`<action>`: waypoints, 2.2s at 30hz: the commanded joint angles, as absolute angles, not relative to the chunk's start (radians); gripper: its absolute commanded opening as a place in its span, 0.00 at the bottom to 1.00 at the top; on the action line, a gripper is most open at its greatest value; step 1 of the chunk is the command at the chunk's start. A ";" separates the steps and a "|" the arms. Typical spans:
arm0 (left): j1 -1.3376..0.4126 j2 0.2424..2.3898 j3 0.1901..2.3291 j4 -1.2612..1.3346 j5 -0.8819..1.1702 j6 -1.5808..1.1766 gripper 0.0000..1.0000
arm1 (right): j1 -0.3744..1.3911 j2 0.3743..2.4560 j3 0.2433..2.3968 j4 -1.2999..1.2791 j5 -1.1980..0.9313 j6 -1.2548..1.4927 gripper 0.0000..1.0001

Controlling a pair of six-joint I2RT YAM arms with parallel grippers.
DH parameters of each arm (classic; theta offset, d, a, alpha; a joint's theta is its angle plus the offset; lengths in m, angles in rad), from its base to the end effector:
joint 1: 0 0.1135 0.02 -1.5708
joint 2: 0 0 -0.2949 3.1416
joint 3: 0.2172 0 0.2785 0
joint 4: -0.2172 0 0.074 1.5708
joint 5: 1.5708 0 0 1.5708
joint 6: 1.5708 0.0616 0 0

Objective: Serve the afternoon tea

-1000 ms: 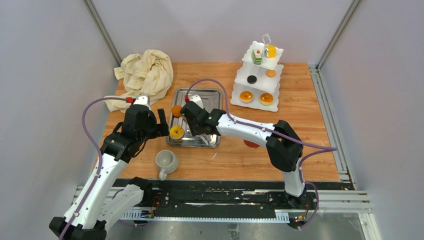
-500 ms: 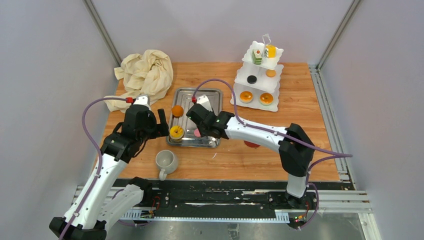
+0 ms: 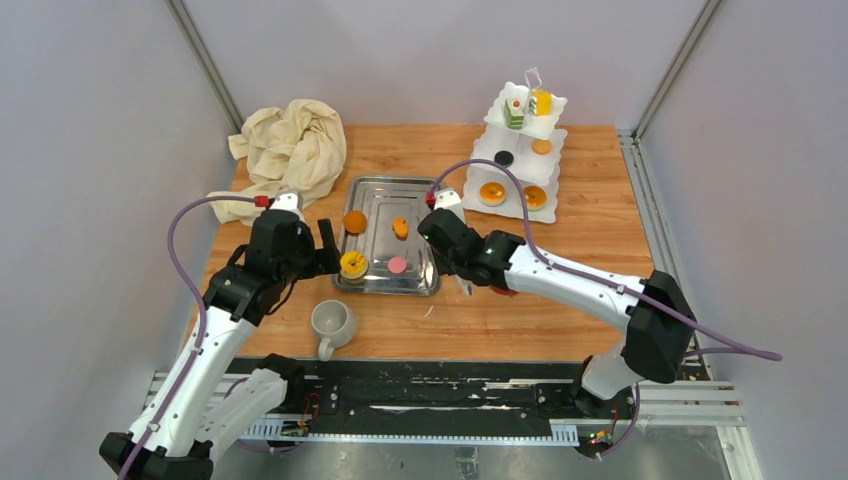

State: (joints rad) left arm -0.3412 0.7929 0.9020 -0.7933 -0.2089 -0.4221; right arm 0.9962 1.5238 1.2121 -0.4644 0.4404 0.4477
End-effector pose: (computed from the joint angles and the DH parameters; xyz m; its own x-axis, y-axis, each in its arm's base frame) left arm 0.1747 -0.0485 0.3280 -0.6154 -0.2068 -0.7606 -0.0835 0.9767 -0.1979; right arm 0.2264 0.3013 0.2909 -0.6003 -0.2067 -0.7726 -0.3706 0.9279 0.0397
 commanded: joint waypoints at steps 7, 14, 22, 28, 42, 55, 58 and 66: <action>-0.331 0.775 0.894 -0.781 -0.206 -0.421 0.98 | 0.988 1.653 1.281 -0.392 0.314 0.382 0.34; -0.331 0.778 0.900 -0.784 -0.209 -0.419 0.98 | 0.987 1.732 1.337 -0.401 0.317 0.390 0.38; -0.331 0.781 0.903 -0.784 -0.207 -0.416 0.98 | 0.981 1.807 1.400 -0.400 0.322 0.390 0.38; -0.331 0.782 0.902 -0.783 -0.205 -0.410 0.98 | 0.973 1.813 1.382 -0.397 0.350 0.394 0.32; -0.331 0.792 0.905 -0.780 -0.202 -0.407 0.98 | 0.958 1.888 1.437 -0.394 0.293 0.362 0.39; -0.331 0.812 0.904 -0.767 -0.198 -0.399 0.98 | 0.930 1.639 1.247 -0.393 0.396 0.399 0.01; -0.331 0.823 0.902 -0.756 -0.188 -0.402 0.98 | 0.880 1.556 1.189 -0.393 0.401 0.430 0.01; -0.331 0.831 0.908 -0.752 -0.190 -0.402 0.98 | 0.766 1.400 1.105 -0.394 0.386 0.448 0.01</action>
